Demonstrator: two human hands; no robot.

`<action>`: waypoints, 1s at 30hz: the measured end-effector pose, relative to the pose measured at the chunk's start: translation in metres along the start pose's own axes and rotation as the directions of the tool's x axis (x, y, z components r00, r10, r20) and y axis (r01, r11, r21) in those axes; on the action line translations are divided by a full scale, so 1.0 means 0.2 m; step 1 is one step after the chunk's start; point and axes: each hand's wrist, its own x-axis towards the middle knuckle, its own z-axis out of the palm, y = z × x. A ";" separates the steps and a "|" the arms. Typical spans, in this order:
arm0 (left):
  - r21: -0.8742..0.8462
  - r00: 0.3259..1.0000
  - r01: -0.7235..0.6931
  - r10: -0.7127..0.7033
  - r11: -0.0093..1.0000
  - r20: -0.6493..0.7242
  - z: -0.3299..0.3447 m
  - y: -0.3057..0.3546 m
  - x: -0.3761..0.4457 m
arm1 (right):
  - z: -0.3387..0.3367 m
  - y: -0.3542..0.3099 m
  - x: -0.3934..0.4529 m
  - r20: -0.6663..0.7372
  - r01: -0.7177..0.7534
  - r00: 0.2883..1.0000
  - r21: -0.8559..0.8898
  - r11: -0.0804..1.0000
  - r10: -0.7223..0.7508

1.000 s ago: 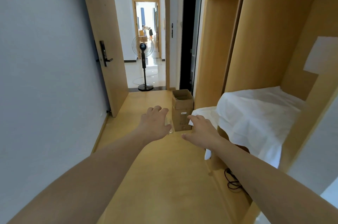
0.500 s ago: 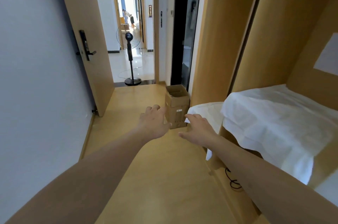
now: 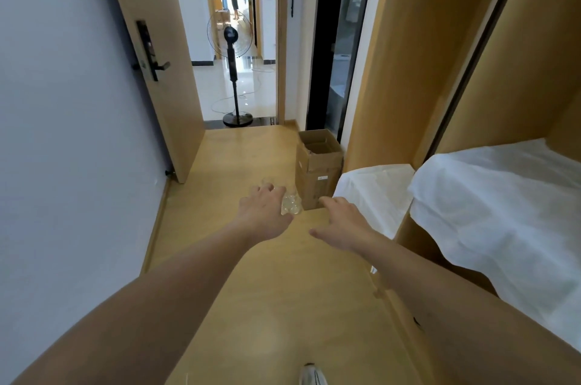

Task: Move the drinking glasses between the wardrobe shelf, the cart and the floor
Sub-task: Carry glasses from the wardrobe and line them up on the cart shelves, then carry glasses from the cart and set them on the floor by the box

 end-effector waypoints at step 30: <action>0.015 0.989 0.150 -0.150 0.989 -0.017 -0.18 -0.54 1.74 | -0.18 -0.15 1.92 0.068 0.079 0.994 0.085 0.993 -0.084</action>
